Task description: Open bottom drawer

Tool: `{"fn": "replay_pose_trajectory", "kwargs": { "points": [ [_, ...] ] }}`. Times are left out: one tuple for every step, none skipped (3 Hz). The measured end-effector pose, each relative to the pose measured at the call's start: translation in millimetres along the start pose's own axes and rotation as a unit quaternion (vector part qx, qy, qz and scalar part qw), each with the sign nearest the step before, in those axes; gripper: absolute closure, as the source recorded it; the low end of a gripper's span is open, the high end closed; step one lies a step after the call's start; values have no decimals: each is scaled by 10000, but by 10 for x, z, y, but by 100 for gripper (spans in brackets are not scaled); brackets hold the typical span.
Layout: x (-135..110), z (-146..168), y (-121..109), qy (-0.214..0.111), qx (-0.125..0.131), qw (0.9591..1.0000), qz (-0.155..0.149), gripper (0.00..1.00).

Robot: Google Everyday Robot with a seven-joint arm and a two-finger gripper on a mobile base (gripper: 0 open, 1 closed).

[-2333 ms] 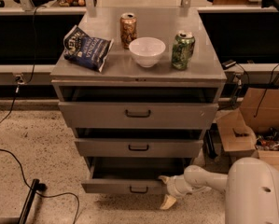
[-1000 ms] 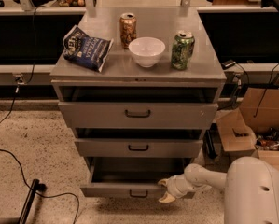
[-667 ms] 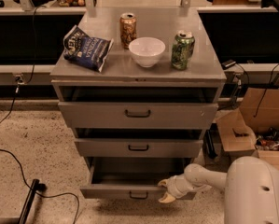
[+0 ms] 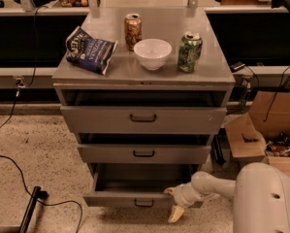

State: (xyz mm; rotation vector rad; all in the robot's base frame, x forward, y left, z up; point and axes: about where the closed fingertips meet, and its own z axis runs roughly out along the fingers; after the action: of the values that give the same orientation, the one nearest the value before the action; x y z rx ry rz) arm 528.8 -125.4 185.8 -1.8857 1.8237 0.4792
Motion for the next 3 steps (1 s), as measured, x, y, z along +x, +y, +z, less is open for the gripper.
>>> {"fn": "replay_pose_trajectory", "kwargs": {
  "points": [
    [-6, 14, 12, -7, -13, 10000, 1, 0],
    [-5, 14, 12, -7, -13, 10000, 1, 0],
    [95, 58, 35, -129, -194, 9996, 169, 0]
  ]
}}
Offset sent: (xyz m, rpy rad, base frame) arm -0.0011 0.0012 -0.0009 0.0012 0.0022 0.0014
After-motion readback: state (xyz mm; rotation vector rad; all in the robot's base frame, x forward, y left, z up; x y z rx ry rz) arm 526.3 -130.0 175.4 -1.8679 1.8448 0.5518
